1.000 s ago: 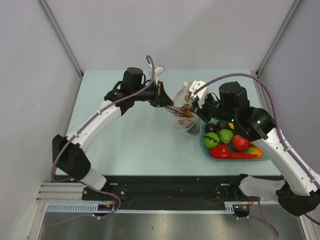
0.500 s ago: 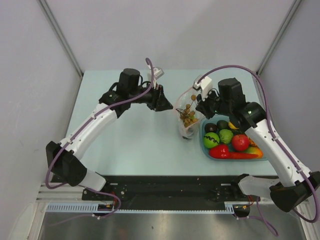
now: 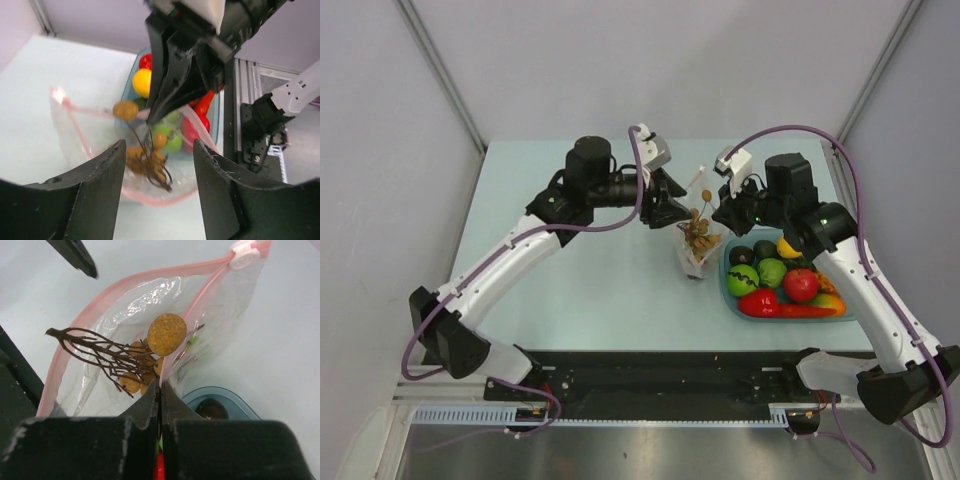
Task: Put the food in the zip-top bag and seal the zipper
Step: Place the fake fruit in the zipper food storage bag.
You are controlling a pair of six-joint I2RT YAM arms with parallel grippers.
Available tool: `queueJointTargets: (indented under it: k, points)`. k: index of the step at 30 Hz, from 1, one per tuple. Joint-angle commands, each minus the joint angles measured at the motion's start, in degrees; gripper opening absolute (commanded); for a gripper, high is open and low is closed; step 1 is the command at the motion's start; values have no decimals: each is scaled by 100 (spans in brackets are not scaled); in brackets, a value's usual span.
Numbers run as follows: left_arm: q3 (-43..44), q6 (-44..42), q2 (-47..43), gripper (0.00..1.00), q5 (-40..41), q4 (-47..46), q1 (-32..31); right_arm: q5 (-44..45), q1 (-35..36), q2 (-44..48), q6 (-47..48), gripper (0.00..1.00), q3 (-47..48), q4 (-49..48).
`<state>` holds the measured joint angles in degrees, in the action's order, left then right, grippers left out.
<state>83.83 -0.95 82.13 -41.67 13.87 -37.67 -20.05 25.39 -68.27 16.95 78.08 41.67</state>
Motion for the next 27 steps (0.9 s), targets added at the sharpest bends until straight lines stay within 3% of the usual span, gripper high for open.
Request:
queueJointTargets:
  k: [1,14,17,21,27]
  points:
    - [151,-555,215,60,115,-982,-170,-236,-16,130,-69,0,49,-203]
    - [274,-986,673,56,282,-1228,-469,-385,72,139,10,0,102,-168]
    - [283,-933,699,48,230,-1290,-469,-394,80,121,10,0,102,-168]
    - [300,-1012,655,26,98,-1273,-469,-376,-7,77,-51,0,67,-194]
    - [99,-1048,348,12,-131,-1343,-469,-482,-280,-178,-297,0,137,-177]
